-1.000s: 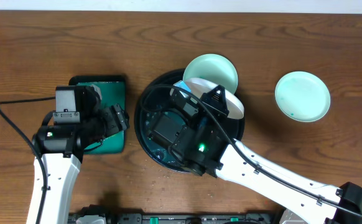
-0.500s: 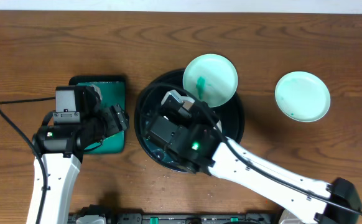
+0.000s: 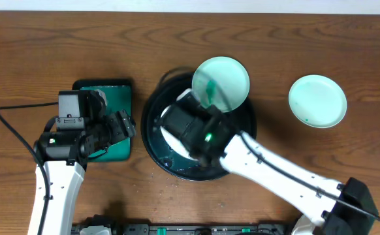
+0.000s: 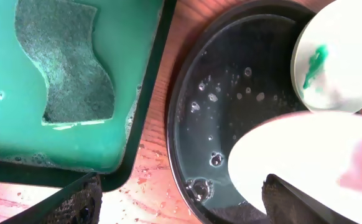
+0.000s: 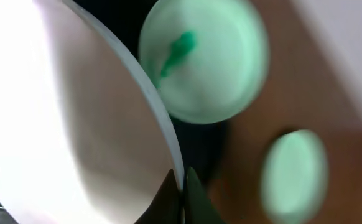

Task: Clean dirty plates on tray and stack at the side
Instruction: 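Carry the white plate right and stack it on the pale green plate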

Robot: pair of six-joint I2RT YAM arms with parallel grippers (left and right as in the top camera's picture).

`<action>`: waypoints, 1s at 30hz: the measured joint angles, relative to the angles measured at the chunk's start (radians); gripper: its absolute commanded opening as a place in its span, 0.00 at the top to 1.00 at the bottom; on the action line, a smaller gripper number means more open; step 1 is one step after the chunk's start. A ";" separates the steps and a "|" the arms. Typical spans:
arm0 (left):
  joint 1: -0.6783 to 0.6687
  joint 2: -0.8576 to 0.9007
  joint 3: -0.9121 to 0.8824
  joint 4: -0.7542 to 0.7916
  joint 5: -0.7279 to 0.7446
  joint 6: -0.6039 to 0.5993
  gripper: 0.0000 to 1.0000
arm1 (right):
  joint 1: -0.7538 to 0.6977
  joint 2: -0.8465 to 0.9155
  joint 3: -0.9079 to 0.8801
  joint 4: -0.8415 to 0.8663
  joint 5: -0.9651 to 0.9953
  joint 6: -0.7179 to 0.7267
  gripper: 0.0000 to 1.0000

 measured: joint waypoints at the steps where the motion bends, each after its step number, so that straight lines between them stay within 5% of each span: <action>1: 0.000 0.000 0.000 0.000 0.000 0.000 0.18 | -0.026 0.001 -0.003 0.010 -0.046 0.029 0.99; 7: 0.000 0.000 0.000 -0.003 0.000 0.000 0.18 | -0.206 -0.024 -0.005 0.045 -0.285 0.117 0.98; 17: 0.000 0.000 0.000 -0.008 0.000 0.000 0.18 | -0.864 -0.124 0.002 0.016 -0.687 0.159 0.98; 30: 0.000 0.000 0.000 -0.009 0.000 0.000 0.18 | -1.383 0.057 0.002 -0.033 -0.804 0.154 0.98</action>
